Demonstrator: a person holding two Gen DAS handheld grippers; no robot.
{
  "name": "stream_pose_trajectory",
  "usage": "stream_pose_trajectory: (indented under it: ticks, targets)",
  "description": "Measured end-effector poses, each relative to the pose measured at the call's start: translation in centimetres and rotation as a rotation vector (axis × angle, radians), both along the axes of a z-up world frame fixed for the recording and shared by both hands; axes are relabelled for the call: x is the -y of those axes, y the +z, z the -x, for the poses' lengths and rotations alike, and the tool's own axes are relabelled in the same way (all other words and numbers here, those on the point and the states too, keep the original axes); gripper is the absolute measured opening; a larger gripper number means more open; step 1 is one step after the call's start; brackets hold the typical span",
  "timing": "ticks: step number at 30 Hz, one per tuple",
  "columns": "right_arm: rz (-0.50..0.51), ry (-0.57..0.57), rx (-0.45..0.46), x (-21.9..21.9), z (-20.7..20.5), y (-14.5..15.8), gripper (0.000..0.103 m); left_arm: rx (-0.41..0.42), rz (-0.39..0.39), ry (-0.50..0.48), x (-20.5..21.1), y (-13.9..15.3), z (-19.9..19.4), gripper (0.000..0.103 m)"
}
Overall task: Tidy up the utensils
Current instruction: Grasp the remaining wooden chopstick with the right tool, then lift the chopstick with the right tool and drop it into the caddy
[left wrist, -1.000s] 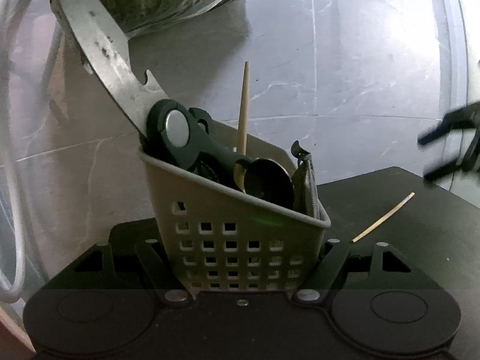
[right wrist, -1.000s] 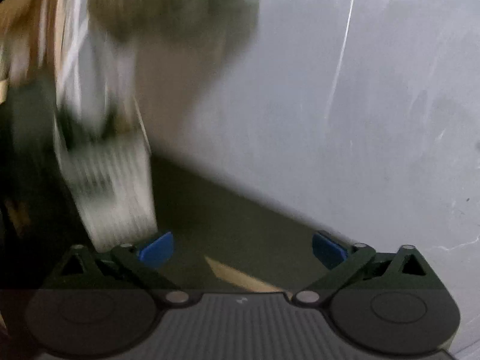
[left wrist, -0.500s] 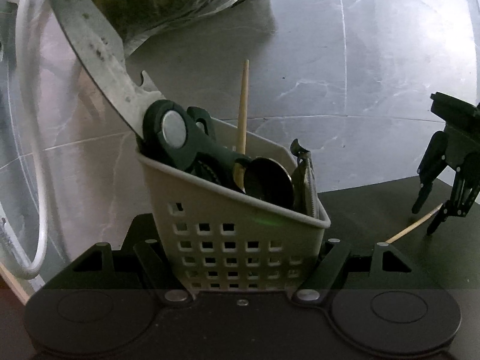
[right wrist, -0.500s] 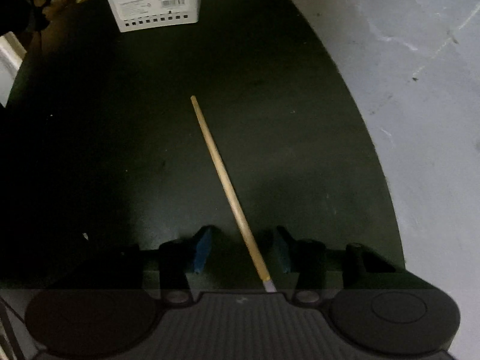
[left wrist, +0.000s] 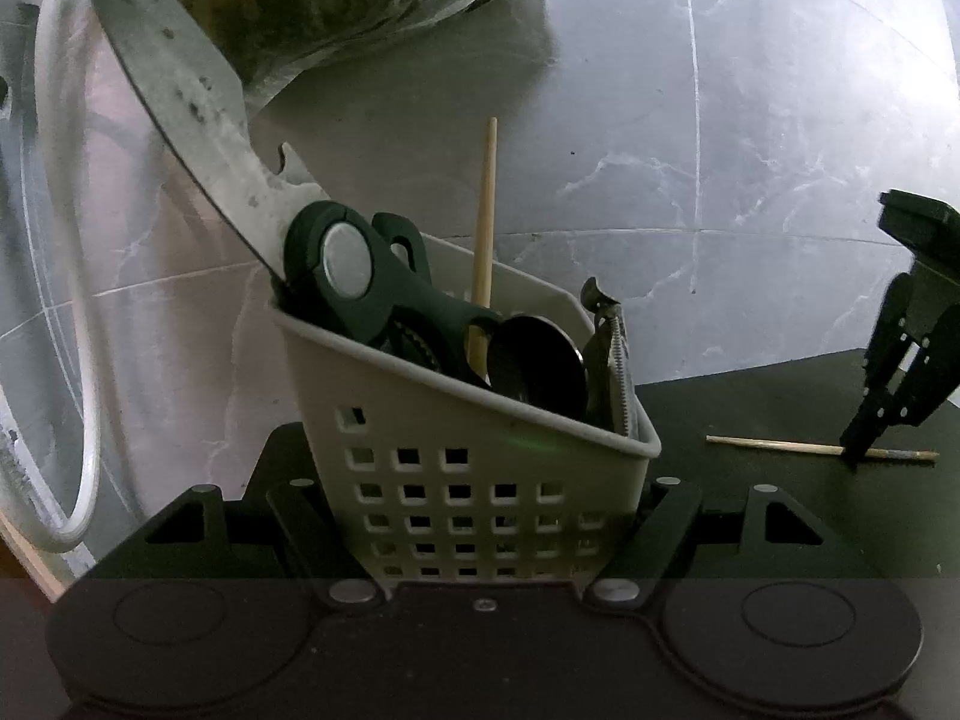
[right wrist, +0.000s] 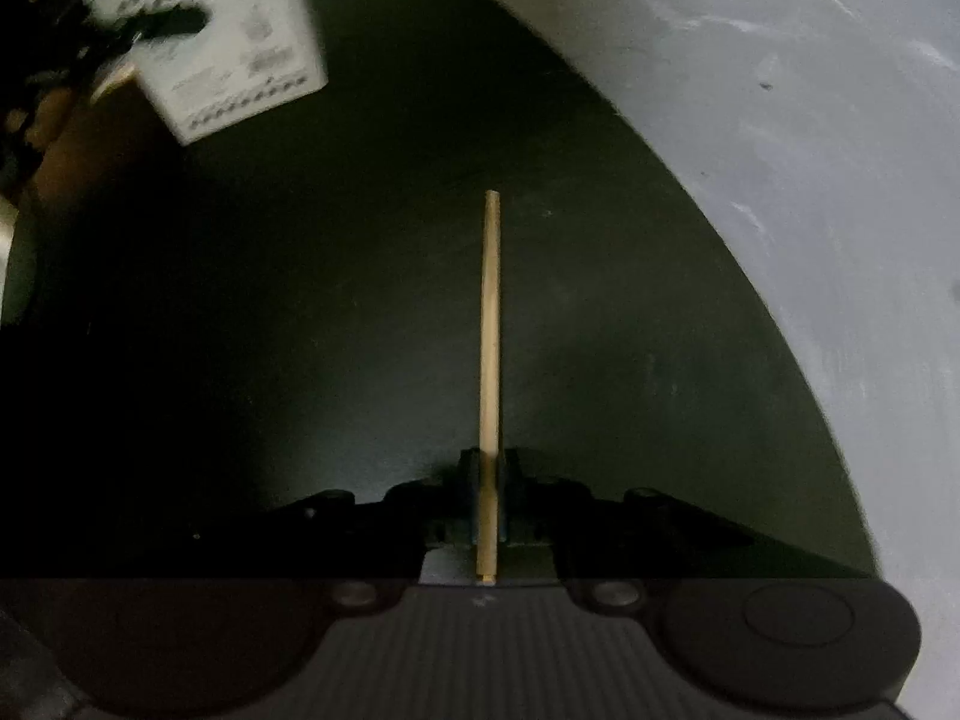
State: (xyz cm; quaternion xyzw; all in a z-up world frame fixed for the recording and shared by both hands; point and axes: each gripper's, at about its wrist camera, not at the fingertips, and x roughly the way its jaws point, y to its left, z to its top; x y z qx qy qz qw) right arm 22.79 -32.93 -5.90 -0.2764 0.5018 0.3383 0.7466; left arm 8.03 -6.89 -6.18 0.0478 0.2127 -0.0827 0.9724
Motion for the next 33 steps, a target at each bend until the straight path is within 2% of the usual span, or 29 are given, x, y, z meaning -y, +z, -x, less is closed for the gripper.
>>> stream_pose_trajectory:
  ticks: [2,4,6,9,13,17,19,21,23,27,33]
  targets:
    - [-0.052,-0.095,0.048,0.2,1.1,0.5,0.005,-0.001,-0.002,-0.008,-0.1,-0.1,-0.1,0.077]
    - [-0.143,-0.21,0.058,0.7,1.9,0.4,0.005,-0.002,-0.001,-0.022,-0.4,-0.1,-0.3,0.077]
    - [-0.243,-0.329,0.083,1.1,3.0,0.9,0.005,0.0,0.0,-0.043,-0.7,-0.1,-0.5,0.077]
    - [-0.446,-0.466,0.192,0.7,5.5,2.9,0.005,0.003,0.001,-0.074,-1.3,-0.2,-0.6,0.077]
    - [-0.784,-0.548,0.461,-2.3,10.0,8.2,0.006,0.002,0.002,-0.119,-2.1,-0.3,-0.6,0.077]
    - [-0.982,-0.452,0.711,-8.0,11.4,11.8,0.006,0.002,0.003,-0.174,-3.0,-0.3,-0.8,0.077]
    - [-1.024,-0.394,0.802,-11.2,11.0,12.0,0.006,0.004,0.004,-0.197,-3.5,-0.3,-0.8,0.077]
    - [-1.054,-0.387,0.841,-13.5,10.3,11.4,0.006,0.007,0.004,-0.211,-3.9,-0.3,-0.9,0.077]
    - [-1.09,-0.409,0.833,-14.1,9.6,10.6,0.006,0.01,0.006,-0.219,-4.4,-0.4,-0.8,0.077]
    - [-1.099,-0.443,0.849,-15.3,9.2,8.0,0.006,0.011,0.01,-0.229,-5.0,-0.5,-0.6,0.077]
    - [-0.992,-0.431,0.913,-16.5,9.9,5.8,0.006,0.014,0.003,-0.244,-5.5,-0.4,-0.7,0.077]
